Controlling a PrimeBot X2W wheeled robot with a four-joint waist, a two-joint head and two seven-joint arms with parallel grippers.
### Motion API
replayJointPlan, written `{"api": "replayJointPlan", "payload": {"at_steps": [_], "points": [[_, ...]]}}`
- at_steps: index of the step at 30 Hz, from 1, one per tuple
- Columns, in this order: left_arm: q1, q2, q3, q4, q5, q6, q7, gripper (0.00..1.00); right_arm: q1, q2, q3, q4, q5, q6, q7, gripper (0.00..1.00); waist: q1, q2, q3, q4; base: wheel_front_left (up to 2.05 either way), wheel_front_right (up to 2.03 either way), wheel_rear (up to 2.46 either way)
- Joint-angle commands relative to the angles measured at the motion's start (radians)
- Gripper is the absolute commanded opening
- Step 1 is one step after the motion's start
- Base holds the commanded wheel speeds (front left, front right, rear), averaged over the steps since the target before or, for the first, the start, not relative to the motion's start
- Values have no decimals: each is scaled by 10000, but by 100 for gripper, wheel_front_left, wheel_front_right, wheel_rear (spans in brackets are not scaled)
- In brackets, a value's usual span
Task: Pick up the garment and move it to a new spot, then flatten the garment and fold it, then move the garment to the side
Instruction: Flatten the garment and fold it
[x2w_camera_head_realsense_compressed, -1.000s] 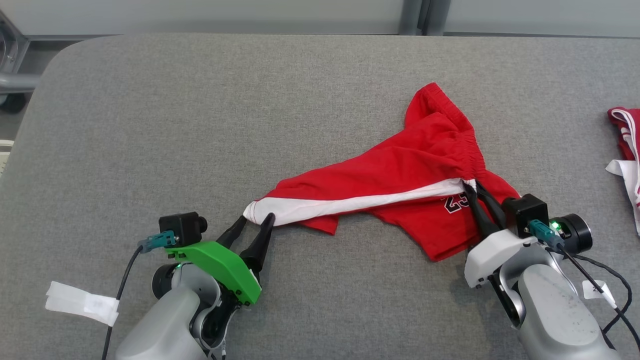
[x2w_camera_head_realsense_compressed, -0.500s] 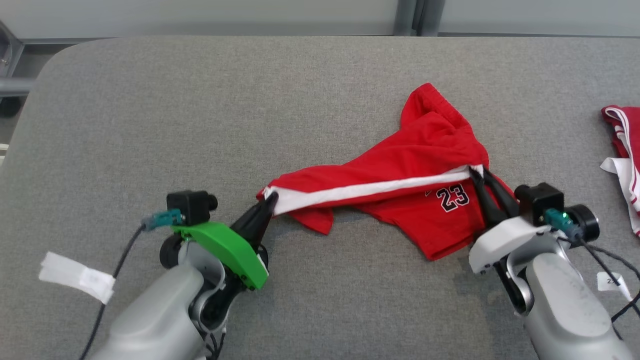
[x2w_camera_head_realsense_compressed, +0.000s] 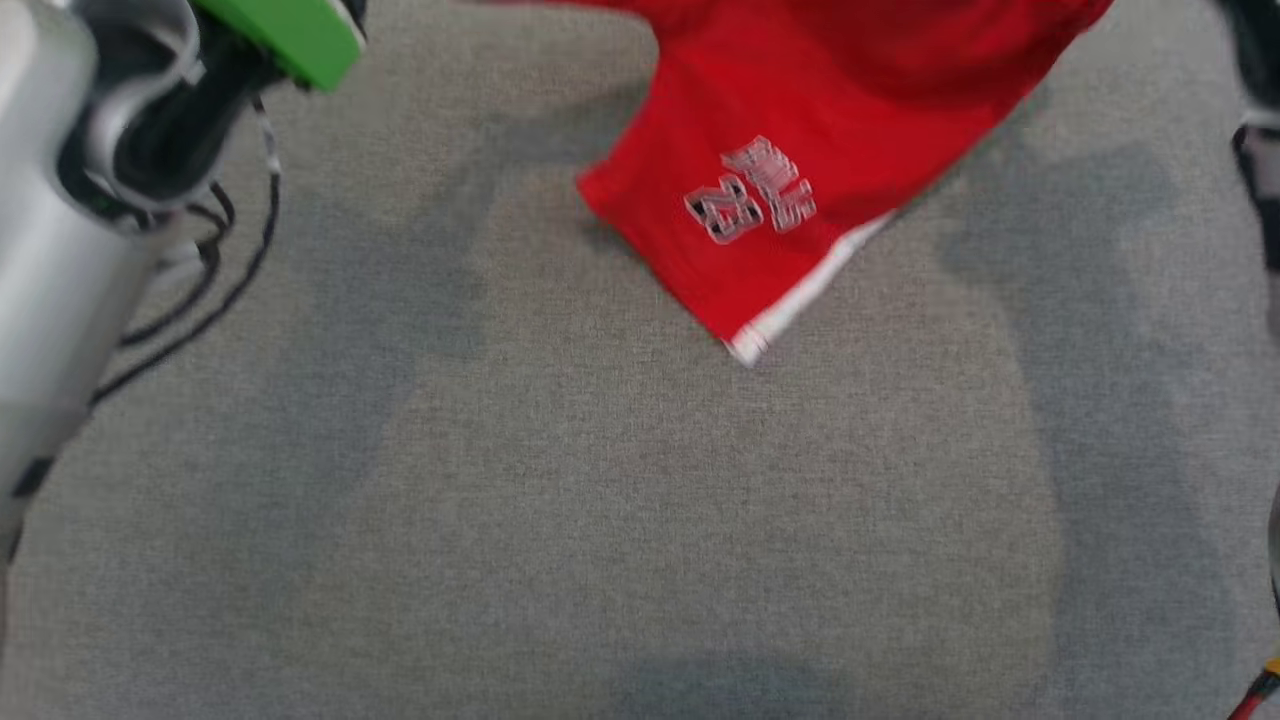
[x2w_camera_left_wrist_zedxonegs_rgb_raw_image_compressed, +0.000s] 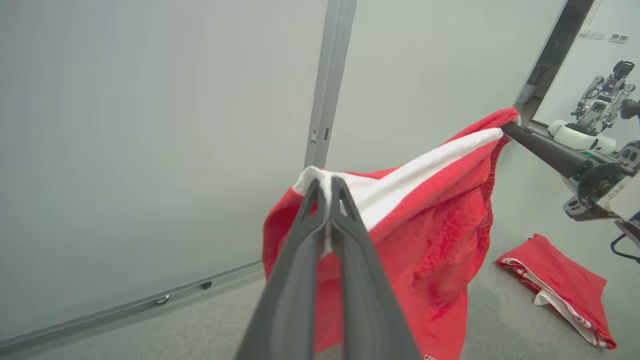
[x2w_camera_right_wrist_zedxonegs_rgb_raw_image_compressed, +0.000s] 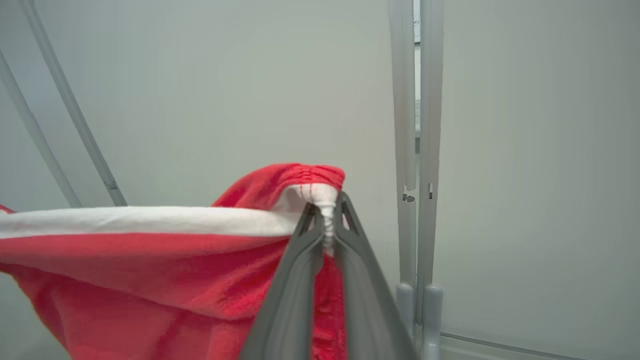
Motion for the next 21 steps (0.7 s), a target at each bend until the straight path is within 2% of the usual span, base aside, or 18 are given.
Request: {"api": "replayJointPlan", "payload": {"at_steps": [1,6,10,11,13,17,21], "points": [[-822,-59,114,234,285,139,94,0,-928,35,-289,332,-11,-3,329,0,-1,0,1628,-202,0,0,0],[-3207,-688,372,1528,1092,348,-258,0,-3916,667,-1735,1986,-1043,-11,200,0,-1,0,2876,-185,0,0,0],[-4936,-1199,589,2796,2040,584,-1599,0,-6023,1519,-2843,3112,-2439,-11,-767,0,-1,0,3743,-259,0,0,0],[-4936,-1199,589,2796,2040,584,-1599,0,-6023,1519,-2843,3112,-2439,-11,-767,0,-1,0,3743,-259,0,0,0],[-5587,-1337,669,3269,2361,519,-2210,0,-6738,1988,-3204,3459,-2738,-9,-1255,0,-1,0,4243,-340,0,0,0],[-5422,-1786,486,4302,2556,119,-3136,0,-6221,2371,-2492,4199,-2762,-9,-1875,0,-1,0,4416,-438,0,0,0],[-4576,-1862,-66,4862,2545,-187,-3402,0,-5137,2234,-1381,4425,-2057,0,-2091,0,-1,0,4272,-522,0,0,0]]}}
